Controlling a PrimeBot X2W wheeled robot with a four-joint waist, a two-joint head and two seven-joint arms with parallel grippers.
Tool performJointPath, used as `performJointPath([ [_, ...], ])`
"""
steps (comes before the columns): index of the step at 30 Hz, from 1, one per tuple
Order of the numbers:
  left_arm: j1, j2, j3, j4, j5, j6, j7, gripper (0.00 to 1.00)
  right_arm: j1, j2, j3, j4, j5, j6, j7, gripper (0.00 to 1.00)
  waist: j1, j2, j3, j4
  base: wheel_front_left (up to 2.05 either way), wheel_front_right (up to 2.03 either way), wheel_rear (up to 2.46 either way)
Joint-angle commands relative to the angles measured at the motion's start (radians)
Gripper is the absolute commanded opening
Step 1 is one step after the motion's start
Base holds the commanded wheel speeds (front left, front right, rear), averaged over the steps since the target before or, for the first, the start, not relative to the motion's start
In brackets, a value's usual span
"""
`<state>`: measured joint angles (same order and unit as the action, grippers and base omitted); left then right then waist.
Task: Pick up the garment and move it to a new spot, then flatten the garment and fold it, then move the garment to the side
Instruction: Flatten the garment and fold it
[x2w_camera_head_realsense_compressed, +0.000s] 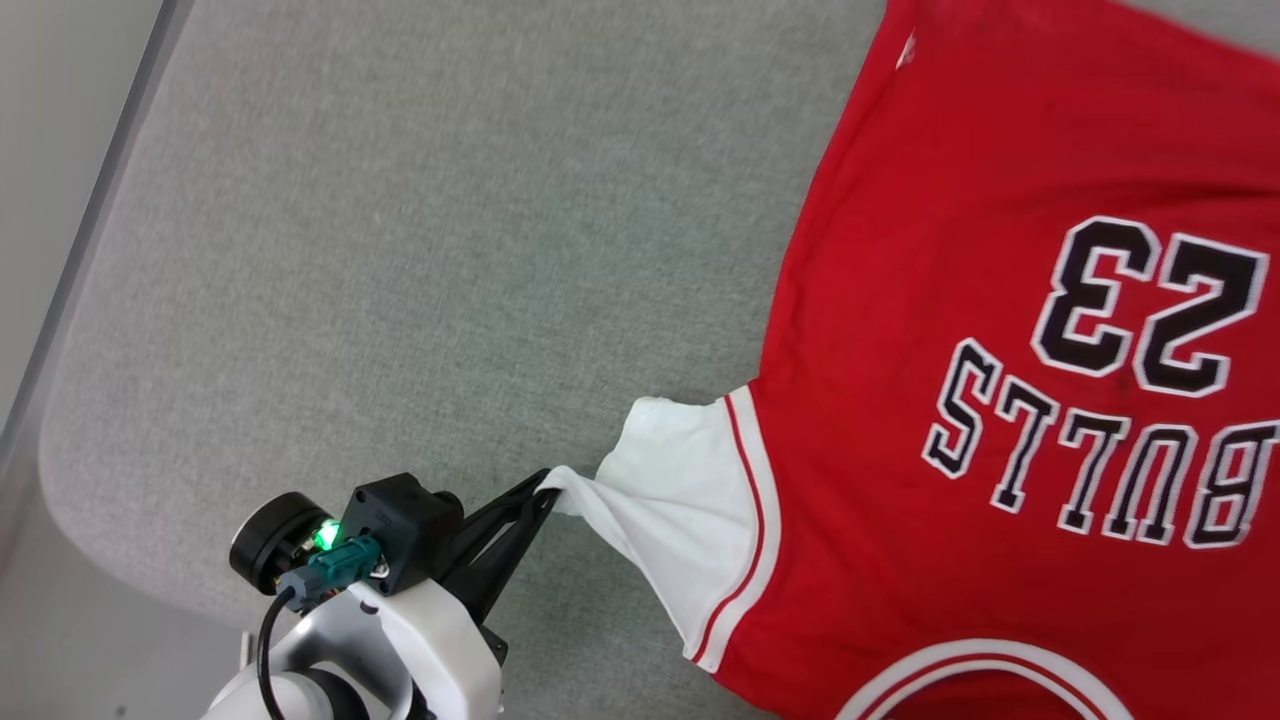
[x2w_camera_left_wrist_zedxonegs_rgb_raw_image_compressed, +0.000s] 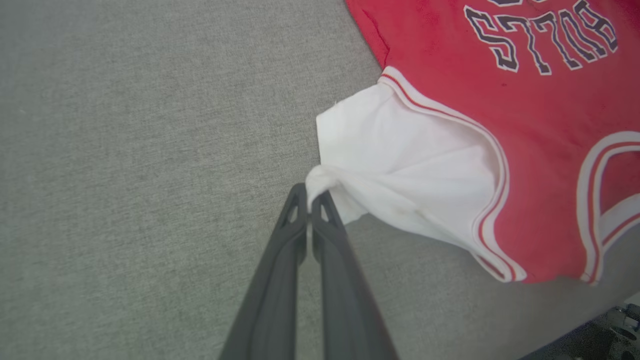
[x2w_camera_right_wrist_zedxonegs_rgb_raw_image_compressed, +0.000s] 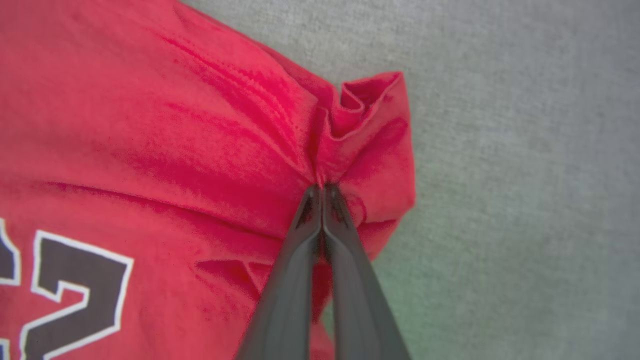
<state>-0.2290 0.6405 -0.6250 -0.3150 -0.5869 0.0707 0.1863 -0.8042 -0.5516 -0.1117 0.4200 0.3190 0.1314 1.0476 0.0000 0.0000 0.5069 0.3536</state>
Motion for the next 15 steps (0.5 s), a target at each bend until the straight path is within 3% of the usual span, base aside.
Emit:
performJointPath([
  [1, 0.012, 0.003, 0.006, 0.008, -0.005, 0.008, 0.001, 0.00, 0.080, 0.002, 0.022, 0.019, 0.013, -0.001, -0.008, 0.00, 0.0000, 0.0000, -0.079, -0.057, 0.00, 0.00, 0.00],
  [15, 0.133, -0.005, 0.026, 0.066, -0.059, 0.073, -0.036, 0.00, 0.441, 0.012, 0.096, -0.072, 0.189, -0.001, -0.133, 0.00, 0.0000, 0.0000, -0.332, -0.189, 0.00, 0.00, 0.00],
])
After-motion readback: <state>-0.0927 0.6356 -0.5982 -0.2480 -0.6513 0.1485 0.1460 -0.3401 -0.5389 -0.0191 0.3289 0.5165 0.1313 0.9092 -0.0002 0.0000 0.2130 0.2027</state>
